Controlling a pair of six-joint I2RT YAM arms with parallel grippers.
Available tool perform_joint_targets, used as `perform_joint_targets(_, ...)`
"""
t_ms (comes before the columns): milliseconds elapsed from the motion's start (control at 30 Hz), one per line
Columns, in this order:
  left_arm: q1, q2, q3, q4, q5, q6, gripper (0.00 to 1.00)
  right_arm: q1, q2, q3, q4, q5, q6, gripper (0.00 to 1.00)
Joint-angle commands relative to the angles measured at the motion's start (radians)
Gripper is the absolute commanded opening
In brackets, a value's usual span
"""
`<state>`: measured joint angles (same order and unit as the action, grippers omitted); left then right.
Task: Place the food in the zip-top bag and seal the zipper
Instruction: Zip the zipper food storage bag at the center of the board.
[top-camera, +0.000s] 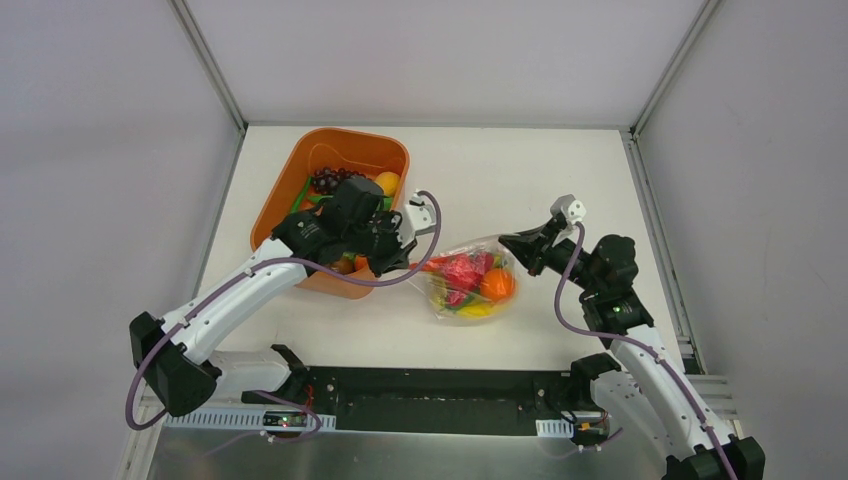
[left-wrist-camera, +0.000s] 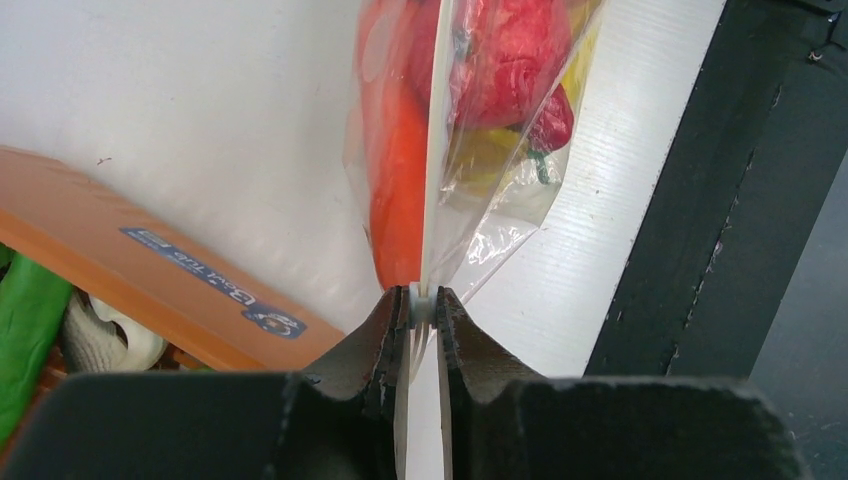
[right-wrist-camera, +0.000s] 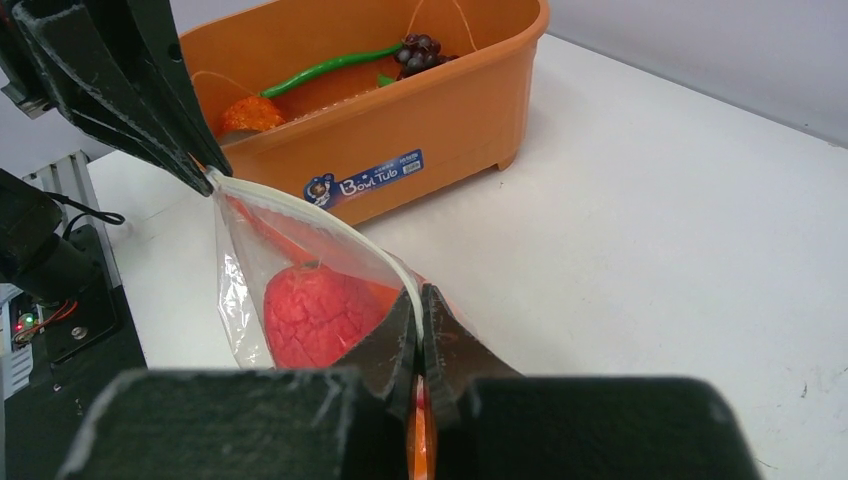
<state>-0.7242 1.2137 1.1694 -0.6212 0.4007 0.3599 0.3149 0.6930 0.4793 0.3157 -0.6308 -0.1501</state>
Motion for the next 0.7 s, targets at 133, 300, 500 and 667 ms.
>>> perform_joint_targets(133,0.025,-0.053,-0.024,-0.087,-0.052,0.025,0.13,-0.025,-0.020,0.000,0.091,0.041,-0.006,0.00)
perform_joint_targets(300,0.031,-0.065,-0.038,-0.100,-0.054,0.026,0.13,-0.029,-0.022,-0.001,0.092,0.041,-0.006,0.00)
perform_joint_targets(500,0.036,-0.076,-0.038,-0.099,-0.067,0.029,0.14,-0.034,-0.022,-0.002,0.097,0.041,-0.006,0.00)
perform_joint_targets(667,0.042,-0.070,-0.027,-0.094,-0.068,0.032,0.20,-0.035,-0.026,-0.002,0.098,0.041,-0.006,0.00)
